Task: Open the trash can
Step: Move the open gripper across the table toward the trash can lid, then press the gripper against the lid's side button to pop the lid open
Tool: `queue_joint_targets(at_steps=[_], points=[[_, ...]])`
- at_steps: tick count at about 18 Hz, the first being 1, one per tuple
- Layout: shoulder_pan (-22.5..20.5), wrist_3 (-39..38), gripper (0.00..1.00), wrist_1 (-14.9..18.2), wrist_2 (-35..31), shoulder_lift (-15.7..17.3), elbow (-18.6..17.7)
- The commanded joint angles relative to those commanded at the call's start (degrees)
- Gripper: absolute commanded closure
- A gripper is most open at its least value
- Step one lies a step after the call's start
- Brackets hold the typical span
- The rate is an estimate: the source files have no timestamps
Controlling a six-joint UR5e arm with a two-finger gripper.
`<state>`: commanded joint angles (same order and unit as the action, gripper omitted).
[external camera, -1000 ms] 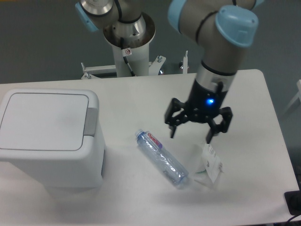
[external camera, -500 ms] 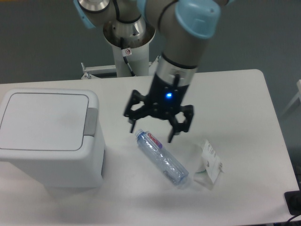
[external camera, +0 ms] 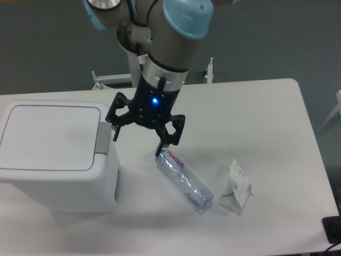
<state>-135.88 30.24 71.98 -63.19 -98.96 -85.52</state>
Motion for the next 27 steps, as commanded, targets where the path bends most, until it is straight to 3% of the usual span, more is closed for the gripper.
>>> queue_joint_targets(at_steps=[27], points=[[1.49, -3.52, 0.00, -1.32, -0.35, -1.93, -0.17]])
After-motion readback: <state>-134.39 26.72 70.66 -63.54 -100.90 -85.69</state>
